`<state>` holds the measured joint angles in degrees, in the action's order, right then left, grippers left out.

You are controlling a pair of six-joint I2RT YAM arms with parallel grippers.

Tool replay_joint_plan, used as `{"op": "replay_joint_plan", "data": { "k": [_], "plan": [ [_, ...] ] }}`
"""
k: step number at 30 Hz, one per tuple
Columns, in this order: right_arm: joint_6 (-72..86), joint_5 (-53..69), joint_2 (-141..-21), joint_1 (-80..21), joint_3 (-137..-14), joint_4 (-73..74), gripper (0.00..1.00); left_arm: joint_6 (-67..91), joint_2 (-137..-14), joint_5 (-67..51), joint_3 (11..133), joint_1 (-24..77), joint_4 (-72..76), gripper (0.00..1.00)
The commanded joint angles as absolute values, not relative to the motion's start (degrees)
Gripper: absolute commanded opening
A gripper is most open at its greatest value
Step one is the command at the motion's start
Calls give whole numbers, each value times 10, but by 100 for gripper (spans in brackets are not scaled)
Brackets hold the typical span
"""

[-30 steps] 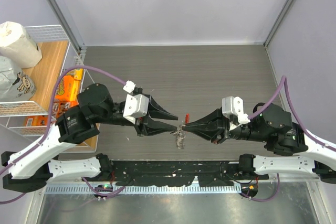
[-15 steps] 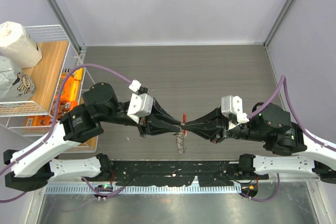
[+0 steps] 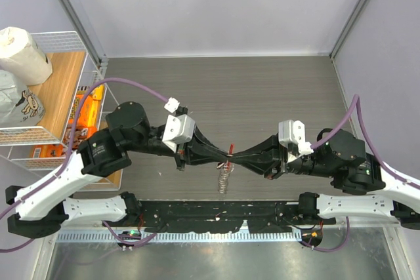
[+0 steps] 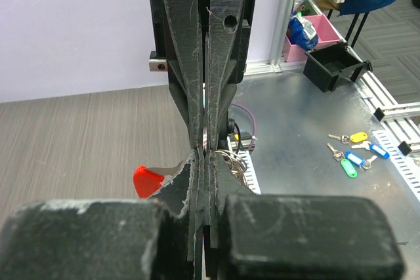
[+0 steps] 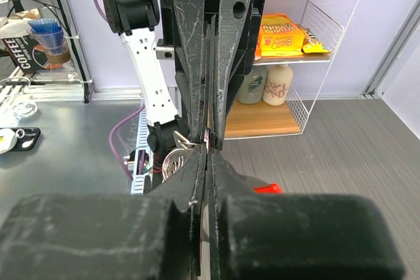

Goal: Put the keys on the keyring

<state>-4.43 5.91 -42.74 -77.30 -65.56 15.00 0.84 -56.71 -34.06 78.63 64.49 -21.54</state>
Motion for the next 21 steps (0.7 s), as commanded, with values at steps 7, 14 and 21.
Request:
{"op": "replay_joint_plan", "data": {
  "k": [7, 14, 21],
  "plan": [
    [-58, 57, -427, -776, -719, 208, 19, -25, -590, -277, 835, 646, -296, 0],
    [-58, 51, -436, -776, -757, 302, 38, -50, -601, -280, 853, 645, -347, 0],
    [-63, 47, -494, -776, -837, 415, 43, -83, -625, -304, 893, 645, -421, 0]
  ]
}}
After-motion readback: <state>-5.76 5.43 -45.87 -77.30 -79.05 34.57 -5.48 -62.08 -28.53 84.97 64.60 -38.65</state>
